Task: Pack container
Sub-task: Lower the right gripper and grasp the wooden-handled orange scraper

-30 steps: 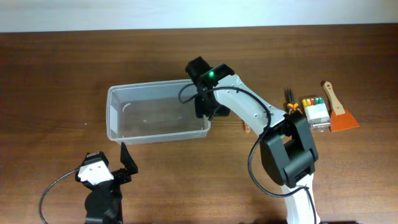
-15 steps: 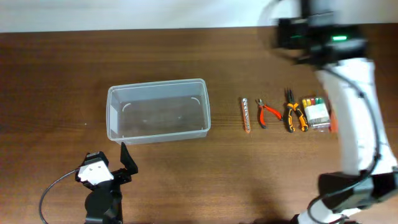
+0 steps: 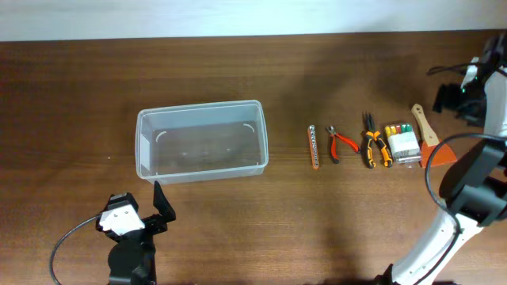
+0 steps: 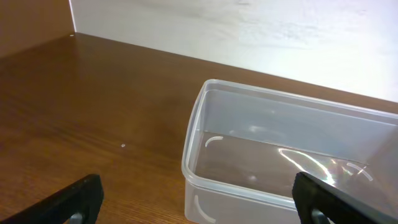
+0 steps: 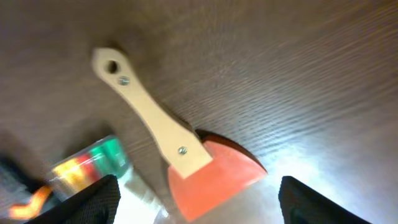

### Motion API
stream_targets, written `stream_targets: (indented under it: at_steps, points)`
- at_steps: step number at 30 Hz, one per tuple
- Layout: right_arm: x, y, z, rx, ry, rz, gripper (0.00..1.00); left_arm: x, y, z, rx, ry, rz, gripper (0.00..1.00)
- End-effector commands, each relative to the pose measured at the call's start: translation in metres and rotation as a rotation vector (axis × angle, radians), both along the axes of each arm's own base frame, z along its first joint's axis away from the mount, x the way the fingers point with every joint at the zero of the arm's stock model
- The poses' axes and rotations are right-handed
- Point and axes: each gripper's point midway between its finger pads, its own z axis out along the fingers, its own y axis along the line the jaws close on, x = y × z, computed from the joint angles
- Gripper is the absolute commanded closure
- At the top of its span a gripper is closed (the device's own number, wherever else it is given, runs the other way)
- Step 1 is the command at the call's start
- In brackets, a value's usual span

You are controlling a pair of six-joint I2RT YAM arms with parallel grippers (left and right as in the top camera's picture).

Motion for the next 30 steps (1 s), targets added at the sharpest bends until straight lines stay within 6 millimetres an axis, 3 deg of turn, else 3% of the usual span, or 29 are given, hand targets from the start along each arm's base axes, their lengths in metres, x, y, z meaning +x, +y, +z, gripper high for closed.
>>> stream_targets:
  at_steps: [1, 10, 15, 19, 20, 23, 24, 25, 26, 30]
  points:
    - [0.006, 0.009, -0.021, 0.067, 0.006, 0.082, 0.18, 0.000, 0.000, -0.001, 0.009, 0.002, -0.003, 0.01]
    - [0.012, 0.016, -0.034, 0.072, 0.016, 0.158, 0.18, 0.000, 0.000, -0.001, 0.009, 0.002, -0.002, 0.01]
    - [0.013, 0.016, -0.037, 0.066, 0.022, 0.215, 0.25, 0.000, 0.000, -0.001, 0.009, 0.002, -0.002, 0.01]
    - [0.017, 0.021, -0.036, 0.093, -0.002, 0.221, 0.21, 0.000, 0.000, -0.001, 0.009, 0.002, -0.003, 0.01]
    - [0.018, 0.023, -0.036, 0.108, -0.010, 0.223, 0.14, 0.000, 0.000, -0.001, 0.009, 0.002, -0.003, 0.01]
    - [0.020, 0.028, -0.036, 0.131, -0.025, 0.233, 0.08, 0.000, 0.000, -0.001, 0.009, 0.002, -0.002, 0.01]
    - [0.020, 0.028, -0.036, 0.129, -0.025, 0.247, 0.13, 0.000, 0.000, -0.001, 0.009, 0.002, -0.003, 0.01]
    - [0.020, 0.028, -0.039, 0.122, -0.020, 0.306, 0.27, 0.000, 0.000, -0.001, 0.009, 0.002, -0.003, 0.01]
    - [0.020, 0.027, -0.040, 0.116, -0.016, 0.353, 0.35, 0.000, 0.000, -0.001, 0.009, 0.002, -0.002, 0.01]
    - [0.019, 0.022, -0.047, 0.081, 0.014, 0.423, 0.32, 0.000, 0.000, -0.001, 0.009, 0.002, -0.002, 0.01]
